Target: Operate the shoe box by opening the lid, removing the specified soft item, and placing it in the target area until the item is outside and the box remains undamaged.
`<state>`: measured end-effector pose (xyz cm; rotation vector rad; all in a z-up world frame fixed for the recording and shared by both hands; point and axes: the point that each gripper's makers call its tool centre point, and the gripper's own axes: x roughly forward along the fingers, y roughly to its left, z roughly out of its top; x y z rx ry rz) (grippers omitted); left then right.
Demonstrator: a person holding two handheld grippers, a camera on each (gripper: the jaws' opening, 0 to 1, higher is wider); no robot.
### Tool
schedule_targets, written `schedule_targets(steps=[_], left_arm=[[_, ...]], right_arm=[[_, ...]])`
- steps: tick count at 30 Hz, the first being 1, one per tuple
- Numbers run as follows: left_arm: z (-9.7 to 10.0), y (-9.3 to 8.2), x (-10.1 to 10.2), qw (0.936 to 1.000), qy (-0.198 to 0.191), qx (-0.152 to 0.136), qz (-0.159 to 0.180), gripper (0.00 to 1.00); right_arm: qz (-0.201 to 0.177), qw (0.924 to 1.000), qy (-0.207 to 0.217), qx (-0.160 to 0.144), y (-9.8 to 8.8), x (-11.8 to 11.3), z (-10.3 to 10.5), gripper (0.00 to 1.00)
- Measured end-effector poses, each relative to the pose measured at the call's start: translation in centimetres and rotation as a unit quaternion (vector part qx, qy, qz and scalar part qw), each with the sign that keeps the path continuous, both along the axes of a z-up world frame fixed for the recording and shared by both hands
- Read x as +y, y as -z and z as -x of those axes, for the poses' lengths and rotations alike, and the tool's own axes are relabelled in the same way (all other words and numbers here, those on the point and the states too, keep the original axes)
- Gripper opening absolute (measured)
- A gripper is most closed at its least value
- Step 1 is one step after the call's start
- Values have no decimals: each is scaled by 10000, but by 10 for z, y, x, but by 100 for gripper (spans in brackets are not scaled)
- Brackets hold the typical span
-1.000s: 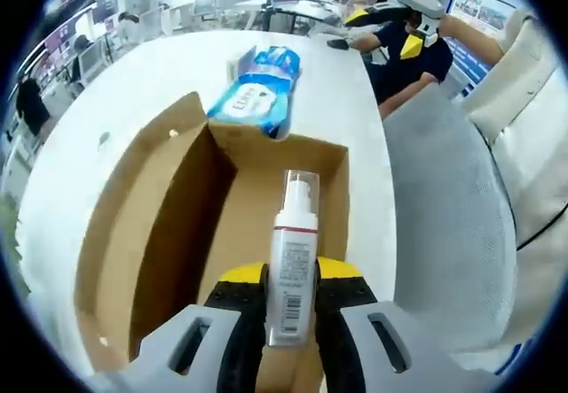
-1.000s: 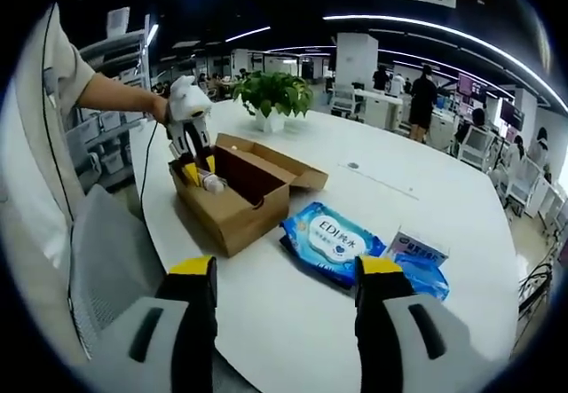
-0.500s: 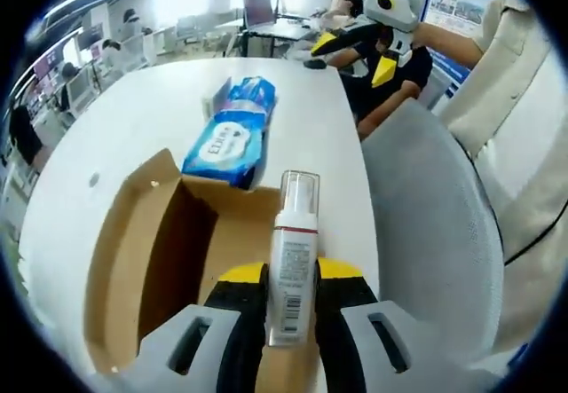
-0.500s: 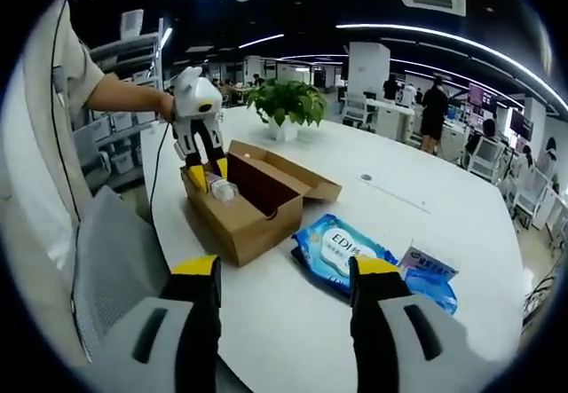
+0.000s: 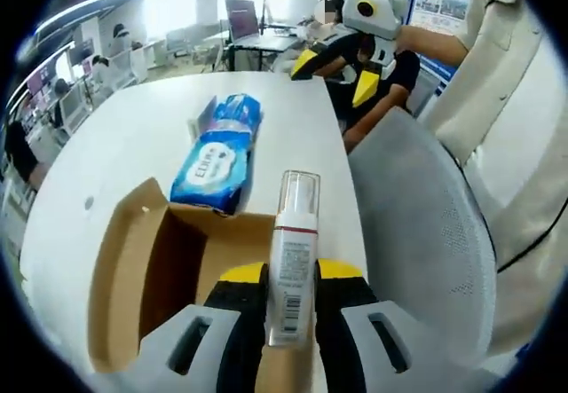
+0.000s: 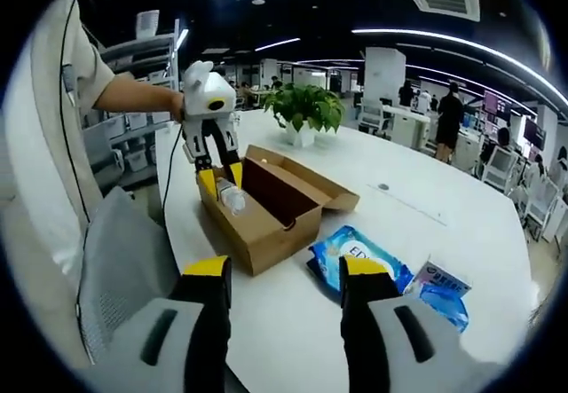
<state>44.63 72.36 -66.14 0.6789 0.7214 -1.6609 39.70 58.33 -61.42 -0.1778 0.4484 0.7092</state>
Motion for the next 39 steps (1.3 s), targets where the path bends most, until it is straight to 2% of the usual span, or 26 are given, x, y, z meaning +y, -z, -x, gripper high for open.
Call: schedule_targets(steps=[8, 21, 39], left_arm=[[10, -5, -8, 9998, 153, -24, 110, 18], [28, -12, -27, 9987, 399, -13, 301, 18], [47, -13, -39, 9966, 728, 99, 367, 18]], right_arm=[[-56, 9998, -212, -4, -1, 12, 2, 37], [-110, 9981, -602, 34, 1, 35, 8, 34], [-97, 9936, -1124, 12, 3, 68, 15, 26]])
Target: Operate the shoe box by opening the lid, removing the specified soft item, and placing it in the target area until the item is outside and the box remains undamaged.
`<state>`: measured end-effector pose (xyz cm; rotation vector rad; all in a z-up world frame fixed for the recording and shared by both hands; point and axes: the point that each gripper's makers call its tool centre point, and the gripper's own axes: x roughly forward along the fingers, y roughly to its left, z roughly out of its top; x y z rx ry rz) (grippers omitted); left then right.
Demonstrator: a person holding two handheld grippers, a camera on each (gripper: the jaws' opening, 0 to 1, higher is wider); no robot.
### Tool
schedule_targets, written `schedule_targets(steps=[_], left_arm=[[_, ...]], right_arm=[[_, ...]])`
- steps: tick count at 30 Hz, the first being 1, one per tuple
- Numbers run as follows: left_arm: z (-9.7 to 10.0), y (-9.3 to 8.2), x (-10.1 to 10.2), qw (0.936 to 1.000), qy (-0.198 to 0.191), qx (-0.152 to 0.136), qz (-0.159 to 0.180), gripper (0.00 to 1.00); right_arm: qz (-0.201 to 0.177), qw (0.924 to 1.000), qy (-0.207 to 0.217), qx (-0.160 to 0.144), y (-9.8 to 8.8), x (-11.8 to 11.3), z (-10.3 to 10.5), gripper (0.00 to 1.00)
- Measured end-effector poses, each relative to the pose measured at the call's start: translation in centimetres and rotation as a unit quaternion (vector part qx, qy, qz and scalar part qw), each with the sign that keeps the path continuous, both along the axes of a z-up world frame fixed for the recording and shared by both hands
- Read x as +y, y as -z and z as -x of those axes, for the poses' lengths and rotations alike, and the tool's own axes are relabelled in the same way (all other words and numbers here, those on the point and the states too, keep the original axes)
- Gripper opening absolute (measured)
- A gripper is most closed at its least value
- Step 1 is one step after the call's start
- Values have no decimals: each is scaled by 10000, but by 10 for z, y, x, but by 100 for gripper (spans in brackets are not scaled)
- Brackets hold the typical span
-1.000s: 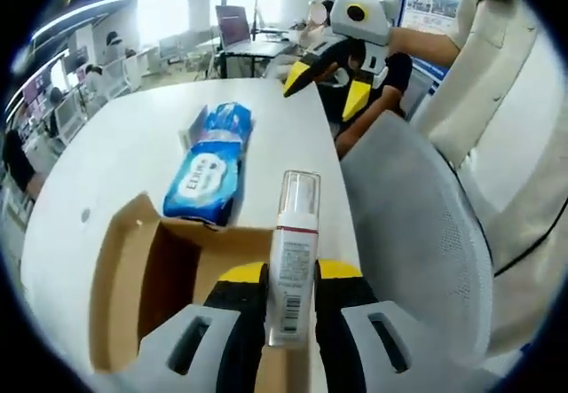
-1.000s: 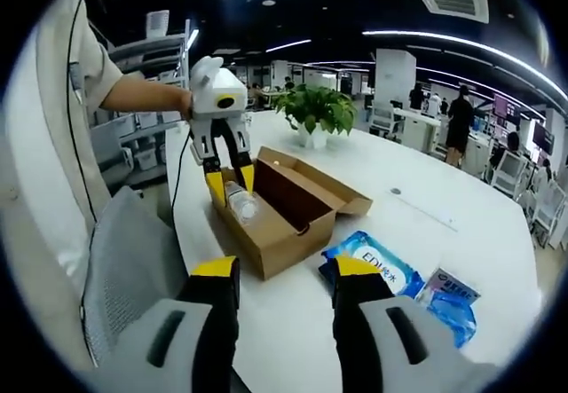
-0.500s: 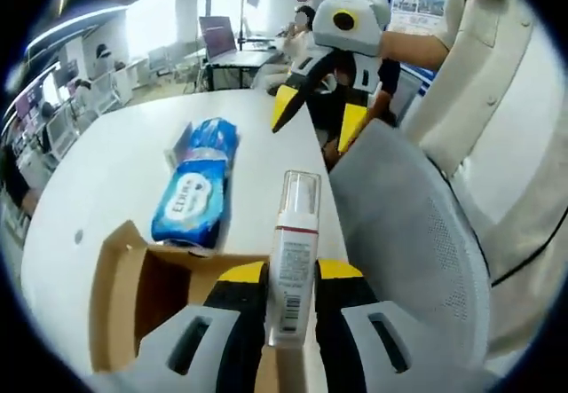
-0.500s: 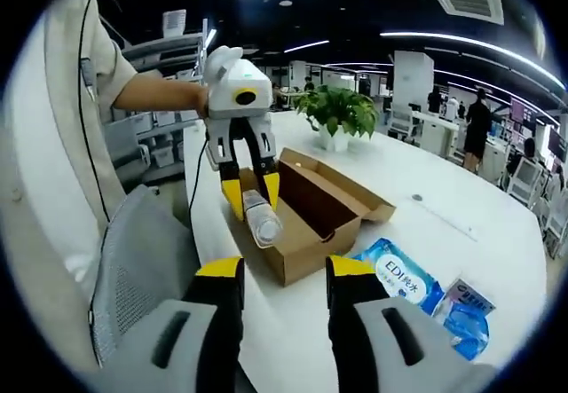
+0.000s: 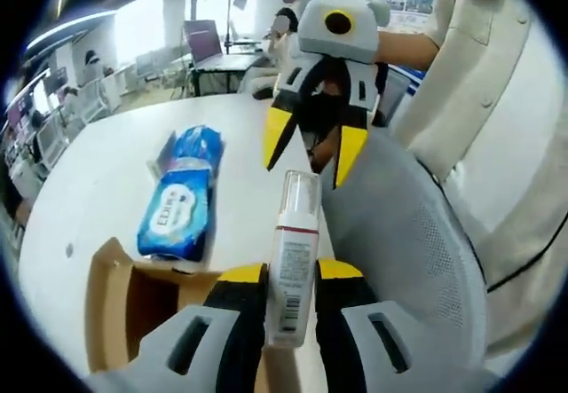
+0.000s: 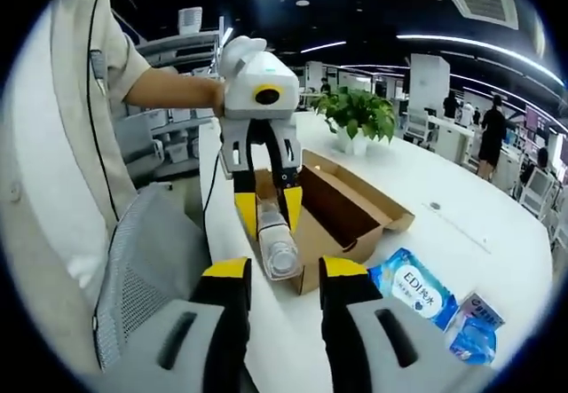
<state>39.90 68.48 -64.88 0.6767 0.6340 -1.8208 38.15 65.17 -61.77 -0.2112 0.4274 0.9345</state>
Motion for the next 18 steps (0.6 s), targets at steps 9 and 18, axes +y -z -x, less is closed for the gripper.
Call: schedule_targets(steps=[9, 18], left_arm=[[10, -2, -5, 9997, 192, 106, 57, 18], [17, -6, -9, 9991, 350, 185, 181, 18]], right_arm=[[36, 9998, -191, -49, 0, 10, 4, 17], [174, 9991, -362, -145, 0, 13, 8, 17]])
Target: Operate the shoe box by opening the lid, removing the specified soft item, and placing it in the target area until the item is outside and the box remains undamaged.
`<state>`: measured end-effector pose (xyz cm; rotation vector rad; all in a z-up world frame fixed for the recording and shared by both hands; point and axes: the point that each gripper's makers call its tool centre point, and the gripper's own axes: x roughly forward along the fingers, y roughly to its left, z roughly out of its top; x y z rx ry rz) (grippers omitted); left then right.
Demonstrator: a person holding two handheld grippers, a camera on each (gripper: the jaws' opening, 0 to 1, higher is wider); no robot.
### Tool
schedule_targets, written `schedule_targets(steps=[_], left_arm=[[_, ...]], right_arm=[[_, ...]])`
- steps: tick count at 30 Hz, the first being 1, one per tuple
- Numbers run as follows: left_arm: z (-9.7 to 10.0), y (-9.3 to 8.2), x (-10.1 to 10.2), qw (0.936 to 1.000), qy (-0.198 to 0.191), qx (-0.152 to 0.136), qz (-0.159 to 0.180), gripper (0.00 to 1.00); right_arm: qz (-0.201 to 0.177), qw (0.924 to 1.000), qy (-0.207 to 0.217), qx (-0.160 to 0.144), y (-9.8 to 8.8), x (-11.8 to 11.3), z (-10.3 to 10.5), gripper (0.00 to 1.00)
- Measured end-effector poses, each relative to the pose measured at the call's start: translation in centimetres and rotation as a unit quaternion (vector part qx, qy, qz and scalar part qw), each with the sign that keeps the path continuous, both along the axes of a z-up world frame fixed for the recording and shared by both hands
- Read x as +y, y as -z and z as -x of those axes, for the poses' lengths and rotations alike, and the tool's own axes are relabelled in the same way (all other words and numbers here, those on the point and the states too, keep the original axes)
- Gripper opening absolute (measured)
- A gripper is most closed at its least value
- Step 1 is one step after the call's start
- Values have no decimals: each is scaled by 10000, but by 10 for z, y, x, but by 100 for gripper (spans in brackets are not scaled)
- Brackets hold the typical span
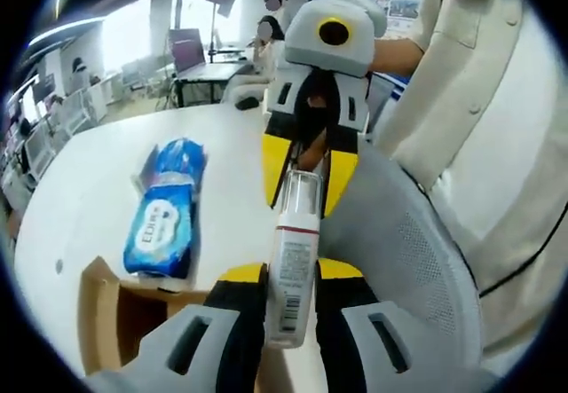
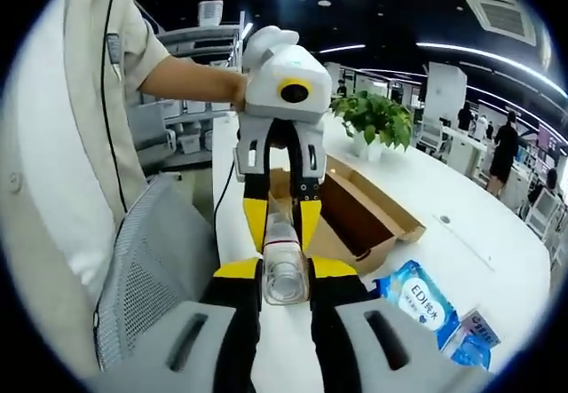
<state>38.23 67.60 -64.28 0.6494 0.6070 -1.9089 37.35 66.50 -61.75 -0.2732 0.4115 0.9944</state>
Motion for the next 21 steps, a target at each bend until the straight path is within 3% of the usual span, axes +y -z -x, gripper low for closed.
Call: schedule_targets(steps=[7, 15, 21], left_arm=[[4, -7, -2, 9997, 33, 153, 171, 18], [3, -8, -4, 9995, 0, 160, 258, 18], [2, -7, -7, 9994, -52, 45, 351, 19]], right_arm=[[12, 10000, -1, -42, -1, 1, 0, 18], [-29, 10000, 9, -76, -4, 1, -1, 18], [141, 9999, -16, -40, -3, 0, -2, 17]])
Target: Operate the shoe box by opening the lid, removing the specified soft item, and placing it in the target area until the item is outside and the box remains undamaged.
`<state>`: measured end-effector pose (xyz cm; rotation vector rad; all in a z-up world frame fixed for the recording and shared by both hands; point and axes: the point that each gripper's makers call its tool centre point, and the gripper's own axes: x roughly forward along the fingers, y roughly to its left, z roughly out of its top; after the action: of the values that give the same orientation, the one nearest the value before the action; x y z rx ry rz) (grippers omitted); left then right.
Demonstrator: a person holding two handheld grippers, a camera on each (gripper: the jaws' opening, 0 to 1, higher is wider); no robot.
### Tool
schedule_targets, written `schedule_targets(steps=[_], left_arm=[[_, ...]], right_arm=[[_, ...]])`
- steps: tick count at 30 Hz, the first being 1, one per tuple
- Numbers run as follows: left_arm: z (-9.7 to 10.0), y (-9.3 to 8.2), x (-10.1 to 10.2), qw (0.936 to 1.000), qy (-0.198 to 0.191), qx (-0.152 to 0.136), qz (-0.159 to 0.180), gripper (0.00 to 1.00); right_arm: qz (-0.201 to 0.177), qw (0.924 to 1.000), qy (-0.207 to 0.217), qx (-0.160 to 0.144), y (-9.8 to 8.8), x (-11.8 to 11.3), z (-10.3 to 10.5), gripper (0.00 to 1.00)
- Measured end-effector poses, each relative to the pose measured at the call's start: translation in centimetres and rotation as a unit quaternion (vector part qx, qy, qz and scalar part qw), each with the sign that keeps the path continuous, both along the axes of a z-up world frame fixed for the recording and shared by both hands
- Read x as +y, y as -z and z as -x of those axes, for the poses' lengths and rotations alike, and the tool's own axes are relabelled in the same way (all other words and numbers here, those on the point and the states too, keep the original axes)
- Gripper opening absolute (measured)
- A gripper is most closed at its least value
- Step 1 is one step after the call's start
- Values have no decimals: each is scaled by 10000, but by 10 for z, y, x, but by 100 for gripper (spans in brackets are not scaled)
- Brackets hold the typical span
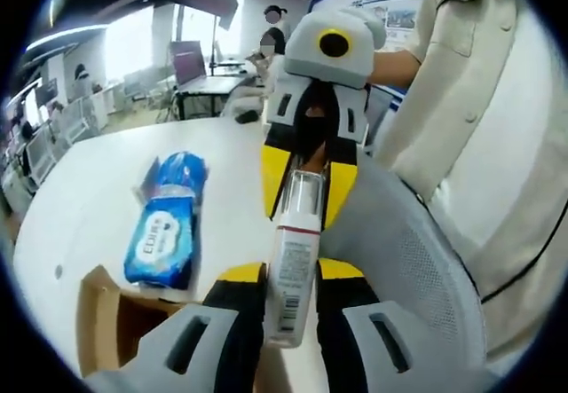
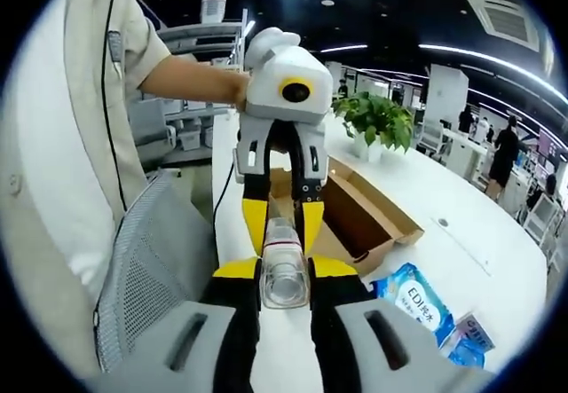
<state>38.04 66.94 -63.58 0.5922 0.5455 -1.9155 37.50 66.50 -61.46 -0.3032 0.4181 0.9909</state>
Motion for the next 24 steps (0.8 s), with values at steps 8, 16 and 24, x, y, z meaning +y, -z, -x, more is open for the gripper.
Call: schedule_targets(steps=[8, 16, 24], left_arm=[[-2, 2, -3, 9996, 22, -229, 131, 19], [-6, 4, -6, 9987, 20, -469, 182, 22], [-12, 10, -4, 9980, -61, -604, 158, 26]], right_arm=[[74, 10000, 7, 8, -2, -2, -2, 17], [236, 9997, -43, -35, -2, -3, -5, 16], [447, 9988, -190, -35, 1, -2, -6, 16]])
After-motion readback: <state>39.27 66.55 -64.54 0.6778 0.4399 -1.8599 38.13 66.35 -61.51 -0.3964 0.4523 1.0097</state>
